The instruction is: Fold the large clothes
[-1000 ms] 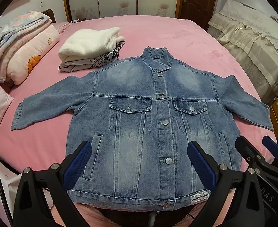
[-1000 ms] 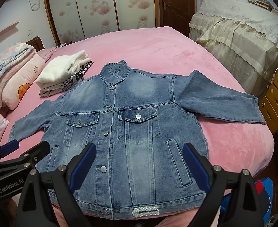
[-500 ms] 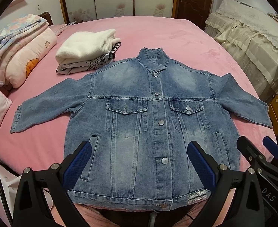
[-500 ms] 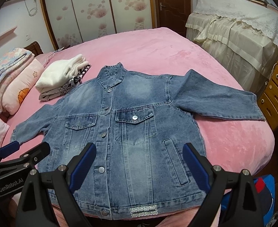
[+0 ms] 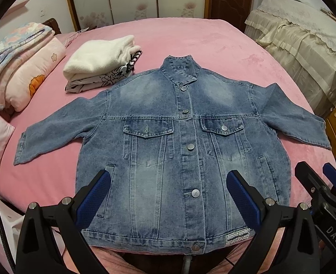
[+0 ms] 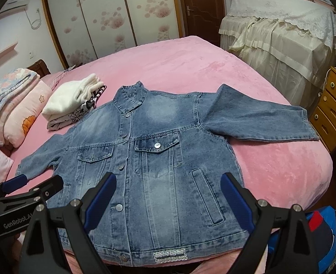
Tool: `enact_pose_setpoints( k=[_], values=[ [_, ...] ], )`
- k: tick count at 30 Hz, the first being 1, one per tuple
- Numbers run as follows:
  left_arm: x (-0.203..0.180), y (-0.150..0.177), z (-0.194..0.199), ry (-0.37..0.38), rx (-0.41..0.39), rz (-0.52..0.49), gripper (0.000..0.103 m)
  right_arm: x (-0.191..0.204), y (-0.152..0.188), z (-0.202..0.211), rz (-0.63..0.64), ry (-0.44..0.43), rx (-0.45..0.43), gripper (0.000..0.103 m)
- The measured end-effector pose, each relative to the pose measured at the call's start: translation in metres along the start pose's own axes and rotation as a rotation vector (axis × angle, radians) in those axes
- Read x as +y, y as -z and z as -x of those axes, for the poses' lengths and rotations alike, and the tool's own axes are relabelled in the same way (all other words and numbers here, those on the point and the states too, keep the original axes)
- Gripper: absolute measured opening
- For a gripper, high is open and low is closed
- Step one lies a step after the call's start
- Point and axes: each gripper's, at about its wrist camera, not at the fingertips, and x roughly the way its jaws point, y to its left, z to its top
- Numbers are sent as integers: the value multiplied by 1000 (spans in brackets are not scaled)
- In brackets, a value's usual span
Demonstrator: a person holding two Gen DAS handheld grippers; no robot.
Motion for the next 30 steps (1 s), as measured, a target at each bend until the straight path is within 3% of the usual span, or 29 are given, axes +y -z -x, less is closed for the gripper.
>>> enact_pose_setpoints(
  k=[6, 11, 17, 23, 30],
  values=[
    [-22, -16, 0, 5, -27, -47, 100, -13, -16, 7, 49, 4, -83, 93],
    [-51, -44, 9, 42, -117, -95, 100, -49, -38, 5, -1, -5, -104, 93],
    [-94, -80, 7, 193, -198, -134, 100, -122, -57, 3, -118, 95, -171, 93],
    [-138, -114, -24, 286, -170, -107, 101, -202, -69, -16, -229, 183, -176, 93],
    [-205, -135, -85, 274, -120, -190, 101, -299, -68, -61, -389, 199, -122, 93]
  ],
)
